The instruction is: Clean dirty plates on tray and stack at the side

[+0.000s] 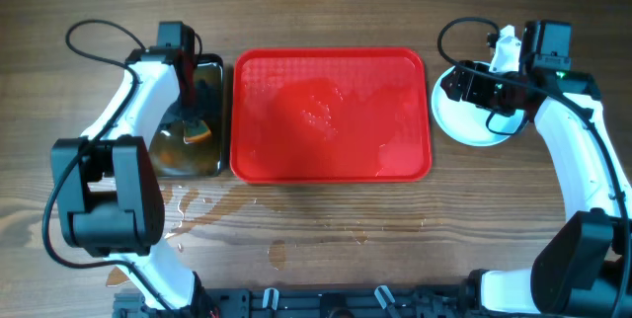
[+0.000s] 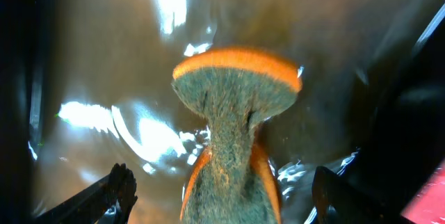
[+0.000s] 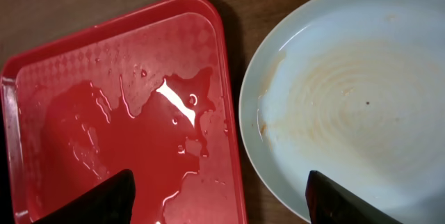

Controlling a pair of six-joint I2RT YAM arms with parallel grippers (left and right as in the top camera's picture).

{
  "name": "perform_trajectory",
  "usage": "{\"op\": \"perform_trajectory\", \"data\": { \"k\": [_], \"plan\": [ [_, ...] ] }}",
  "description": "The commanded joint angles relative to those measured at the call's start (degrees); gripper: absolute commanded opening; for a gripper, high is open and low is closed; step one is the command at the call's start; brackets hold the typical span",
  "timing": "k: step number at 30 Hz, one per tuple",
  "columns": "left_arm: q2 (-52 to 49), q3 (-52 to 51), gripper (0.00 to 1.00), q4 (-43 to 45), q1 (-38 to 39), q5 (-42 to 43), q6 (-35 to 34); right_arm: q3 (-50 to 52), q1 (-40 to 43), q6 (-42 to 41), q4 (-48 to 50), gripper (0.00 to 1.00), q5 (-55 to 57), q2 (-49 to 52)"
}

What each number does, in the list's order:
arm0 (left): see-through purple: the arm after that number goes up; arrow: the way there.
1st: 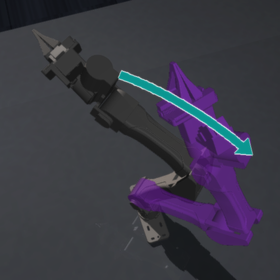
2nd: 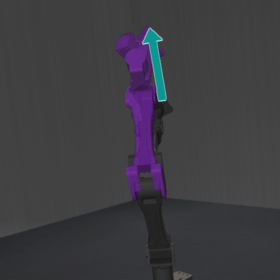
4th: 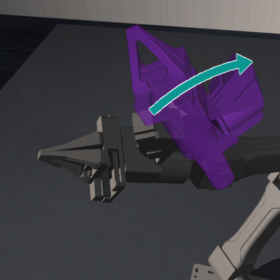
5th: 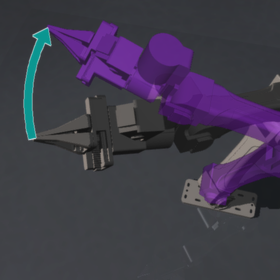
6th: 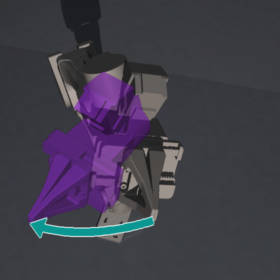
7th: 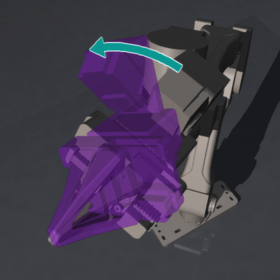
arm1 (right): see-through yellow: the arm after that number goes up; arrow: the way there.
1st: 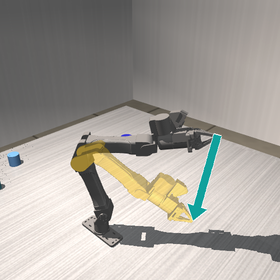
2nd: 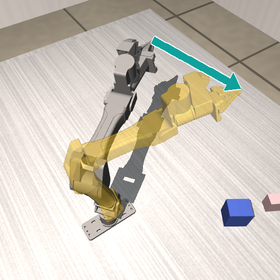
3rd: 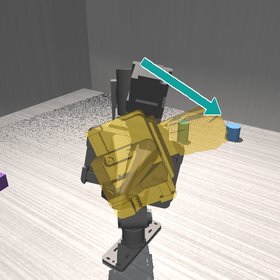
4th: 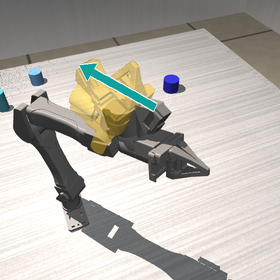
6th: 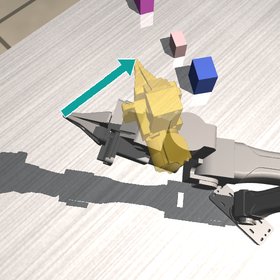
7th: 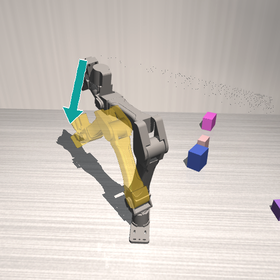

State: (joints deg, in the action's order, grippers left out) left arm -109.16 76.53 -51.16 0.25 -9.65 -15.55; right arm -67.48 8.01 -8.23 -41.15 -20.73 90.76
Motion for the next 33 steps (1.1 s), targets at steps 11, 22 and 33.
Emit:
{"op": "perform_trajectory", "data": {
  "k": [11, 22, 33],
  "plan": [
    [21.0, 11.2, 1.00, -3.4, -0.4, 7.7, 0.2, -16.7, -0.2, 5.2, -12.7, 0.93, 6.1, -24.1],
    [21.0, 11.2, 1.00, -3.4, -0.4, 7.7, 0.2, -14.7, -1.7, 3.7, -17.2, 1.00, 11.9, -32.9],
    [21.0, 11.2, 1.00, -3.4, -0.4, 7.7, 0.2, 48.0, -10.4, 4.2, 35.3, 1.00, 11.7, -69.8]
  ]
}}
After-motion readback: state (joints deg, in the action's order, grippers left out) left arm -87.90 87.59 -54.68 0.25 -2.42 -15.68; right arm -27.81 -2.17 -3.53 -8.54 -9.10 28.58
